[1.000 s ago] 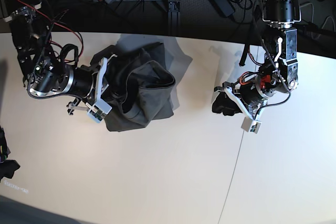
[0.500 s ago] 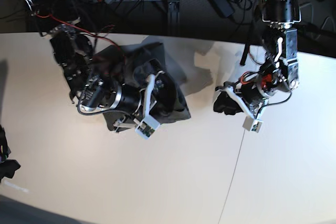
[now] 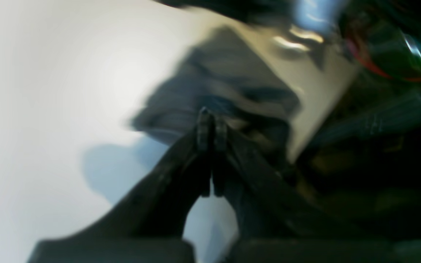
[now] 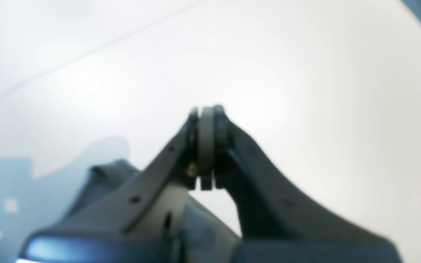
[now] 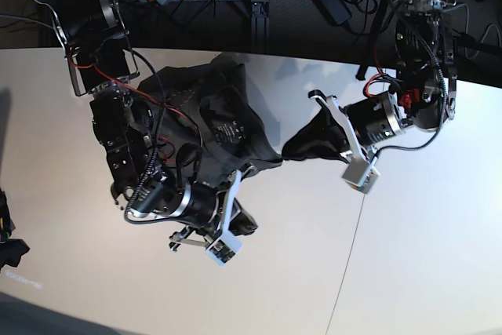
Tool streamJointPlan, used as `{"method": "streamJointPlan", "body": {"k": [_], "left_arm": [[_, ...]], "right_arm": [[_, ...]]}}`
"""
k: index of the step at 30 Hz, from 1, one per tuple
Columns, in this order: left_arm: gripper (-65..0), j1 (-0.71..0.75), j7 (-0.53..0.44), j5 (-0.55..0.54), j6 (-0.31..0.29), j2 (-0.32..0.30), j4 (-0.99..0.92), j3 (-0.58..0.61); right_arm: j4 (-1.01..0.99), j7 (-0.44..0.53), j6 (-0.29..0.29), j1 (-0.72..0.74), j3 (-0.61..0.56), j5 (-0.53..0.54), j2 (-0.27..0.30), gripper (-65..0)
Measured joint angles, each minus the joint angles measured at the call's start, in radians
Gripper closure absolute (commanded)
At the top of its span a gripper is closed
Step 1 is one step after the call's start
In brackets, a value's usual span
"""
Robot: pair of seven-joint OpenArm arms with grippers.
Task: Fold the T-shirt properly
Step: 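Press and tuck the bundle edges with both grippers into a square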
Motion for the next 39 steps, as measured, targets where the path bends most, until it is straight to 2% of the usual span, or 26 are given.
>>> {"method": "streamJointPlan", "body": {"k": [3,8,10,12,14,18,21,24,28,29,34,39], "left_arm": [[0.0,0.026,-0.033,0.040,0.001,0.005,0.034,0.156],[0.0,0.041,-0.119,0.310,-0.001,0.108,0.018,0.415],[0.0,0.036,-0.191,0.376,0.000,0.144,0.000,0.457],[0.0,0.014,-0.232,0.405,0.000,0.153,-0.042,0.485],[0.0,-0.012,-0.238,0.428,0.000,0.152,-0.104,0.495],[0.0,-0.101,-0.242,0.465,0.000,0.140,-0.242,0.498],[0.0,-0.168,-0.243,0.470,0.000,0.113,-0.326,0.496],[0.0,-0.190,-0.277,0.462,0.000,0.075,-0.371,0.500],[0.0,-0.234,-0.384,0.474,0.000,-0.013,-0.427,0.502],[0.0,-0.253,-0.413,0.495,0.000,-0.025,-0.445,0.499],[0.0,-0.340,-0.496,0.557,0.000,-0.014,-0.536,0.502],[0.0,-0.430,-0.515,0.558,0.000,-0.009,-0.599,0.503]], "right_arm": [[-0.108,0.018,0.000,0.036,0.019,-0.042,0.002,0.0],[-0.333,0.046,0.000,0.145,0.021,-0.086,-0.003,0.0],[-0.413,0.068,-0.001,0.177,0.021,-0.087,-0.003,0.0],[-0.472,0.071,0.000,0.197,0.023,-0.094,-0.010,0.0],[-0.506,0.062,0.000,0.205,0.023,-0.105,-0.025,0.0],[-0.512,-0.019,0.000,0.197,-0.003,-0.074,-0.031,0.0],[-0.485,-0.109,-0.001,0.177,-0.009,0.057,0.021,0.0],[-0.389,-0.158,0.000,0.109,-0.008,0.168,0.131,0.0],[-0.241,-0.177,0.000,-0.026,-0.006,0.344,0.283,0.0],[-0.202,-0.191,0.000,-0.060,-0.006,0.356,0.307,0.0],[-0.034,-0.188,0.000,-0.238,0.005,0.386,0.355,0.0],[0.092,-0.193,0.000,-0.372,0.046,0.365,0.343,0.0]]}}
